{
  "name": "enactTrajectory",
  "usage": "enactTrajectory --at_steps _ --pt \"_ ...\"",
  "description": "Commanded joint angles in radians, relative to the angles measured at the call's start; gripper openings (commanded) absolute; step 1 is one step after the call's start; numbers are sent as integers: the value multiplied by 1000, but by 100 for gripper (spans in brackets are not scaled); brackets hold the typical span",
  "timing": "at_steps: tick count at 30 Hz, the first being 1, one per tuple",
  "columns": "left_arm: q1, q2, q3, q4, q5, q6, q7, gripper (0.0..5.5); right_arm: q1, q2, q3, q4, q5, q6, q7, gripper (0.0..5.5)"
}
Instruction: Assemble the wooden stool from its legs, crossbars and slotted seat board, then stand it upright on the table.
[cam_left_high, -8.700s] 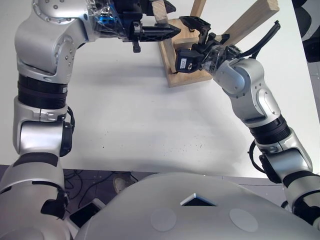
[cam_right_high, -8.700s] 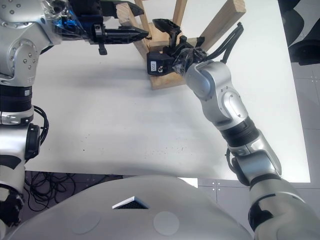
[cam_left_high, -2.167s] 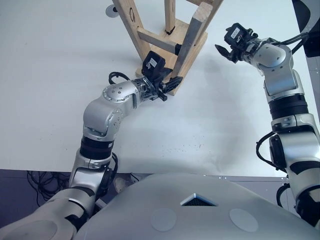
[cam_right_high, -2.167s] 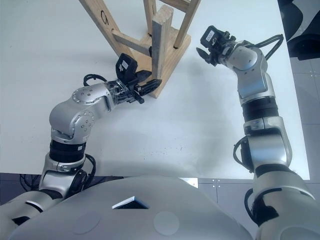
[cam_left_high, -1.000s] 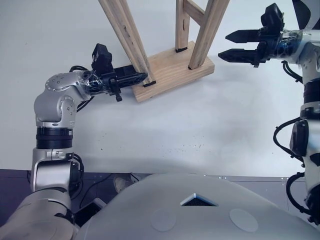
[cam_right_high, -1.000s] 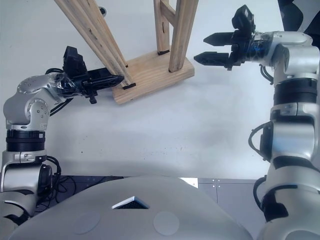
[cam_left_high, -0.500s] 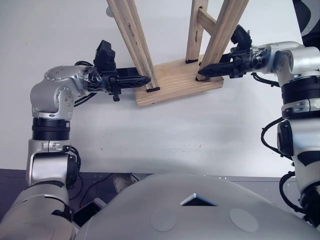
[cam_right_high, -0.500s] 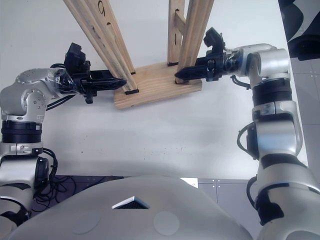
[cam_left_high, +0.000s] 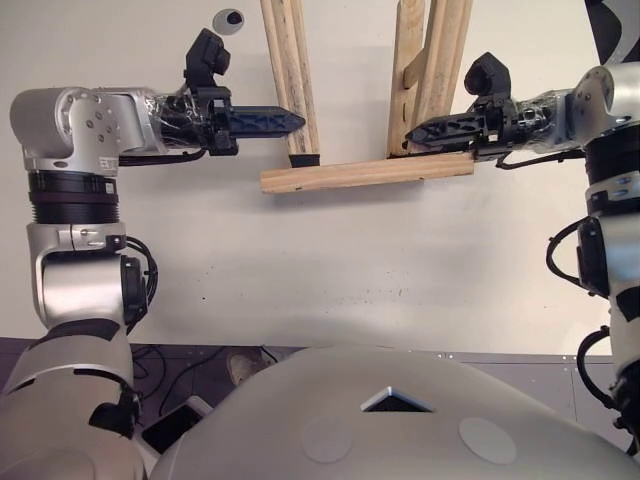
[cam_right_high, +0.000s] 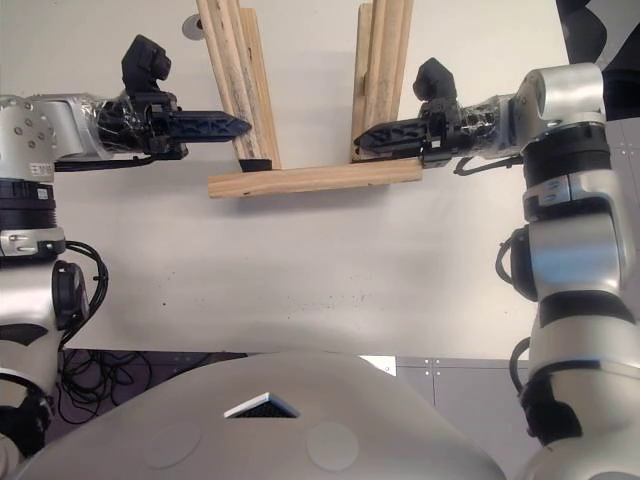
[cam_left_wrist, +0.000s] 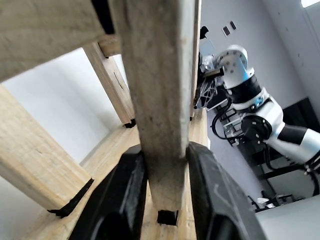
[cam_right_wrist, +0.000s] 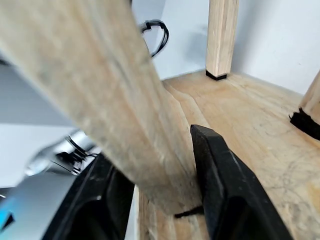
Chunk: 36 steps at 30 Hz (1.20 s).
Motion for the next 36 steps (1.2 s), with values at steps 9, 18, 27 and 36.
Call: enactTrajectory --at_steps 9,18,27,36 --pt "-10 -24 17 76 18 109 182 257 -9 50 21 81 -31 10 -88 304" --pt "-50 48 245 113 -66 166 208 257 7 -58 -79 51 39 58 -65 411" --pt "362 137 290 -85 96 -617 -78 257 472 -130 -533 -500 97 -291 -309 411" --pt "518 272 124 -175 210 -796 -282 257 792 -118 -436 -832 21 -682 -277 411"
